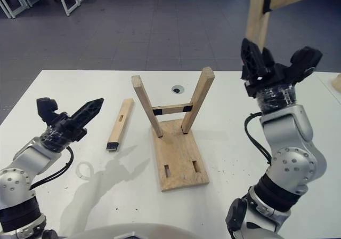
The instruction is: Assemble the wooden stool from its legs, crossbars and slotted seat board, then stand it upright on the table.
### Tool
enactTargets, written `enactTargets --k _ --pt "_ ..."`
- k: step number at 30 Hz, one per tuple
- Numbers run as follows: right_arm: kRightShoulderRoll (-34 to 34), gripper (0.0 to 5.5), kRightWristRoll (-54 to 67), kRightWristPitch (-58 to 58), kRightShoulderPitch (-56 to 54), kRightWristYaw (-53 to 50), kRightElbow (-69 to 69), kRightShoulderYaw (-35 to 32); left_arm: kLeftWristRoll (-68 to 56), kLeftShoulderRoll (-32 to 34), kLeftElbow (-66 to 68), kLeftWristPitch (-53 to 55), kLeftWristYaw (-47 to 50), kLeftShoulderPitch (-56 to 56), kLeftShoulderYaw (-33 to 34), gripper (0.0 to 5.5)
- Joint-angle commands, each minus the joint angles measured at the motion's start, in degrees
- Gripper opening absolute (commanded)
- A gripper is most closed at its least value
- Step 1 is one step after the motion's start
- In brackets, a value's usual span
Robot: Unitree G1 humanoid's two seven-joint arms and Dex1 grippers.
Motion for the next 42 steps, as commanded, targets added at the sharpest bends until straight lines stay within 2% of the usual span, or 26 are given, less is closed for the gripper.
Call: enactTargets --k 1,5,10,13,17,25,31,35,36,42 --pt "-6.7 2.01 25.9 8.5 7.5 9.4 -1.8 4.3 -13.7 5.2 -0.1 5.8 -3.5 -2.4 -4.8 3.73" --pt "-10.2 2.01 29.5 12.1 10.0 14.6 -0.9 12.7 -14.1 4.5 0.8 5.3 -2.8 -6.7 -11.4 3.73" --pt "-11.9 2.01 24.1 12.2 11.3 20.2 0.1 21.4 -13.8 4.2 1.2 3.5 -2.5 -8.4 -15.4 3.73" --pt "-12.2 2.01 21.1 11.4 11.9 22.8 0.0 24.5 -14.4 4.4 1.5 3.1 -2.5 -8.7 -16.9 3.73" --pt "-12.7 2.01 19.1 10.9 12.3 24.9 -0.1 27.1 -14.1 5.2 1.7 3.6 -2.9 -9.2 -18.6 3.73" --pt "-14.3 2.01 14.5 10.5 12.2 28.8 1.0 30.1 -15.1 6.6 1.6 4.2 -3.7 -9.0 -20.7 2.39" --pt "-13.7 2.01 11.8 9.4 13.1 29.6 0.4 32.7 -14.5 6.1 1.4 3.4 -3.6 -9.2 -21.9 2.33" --pt "-15.6 2.01 9.1 10.7 12.0 24.2 2.8 32.7 -13.3 7.6 1.4 4.2 -4.7 -8.6 -22.2 2.25" --pt "-16.3 2.38 10.5 11.5 11.5 24.0 3.6 31.8 -12.5 7.9 1.7 3.9 -4.9 -8.6 -21.9 2.22" --pt "-20.3 3.54 12.1 11.9 11.5 24.5 5.2 27.4 -6.3 7.7 1.8 0.4 -6.5 -6.5 -20.2 2.11"
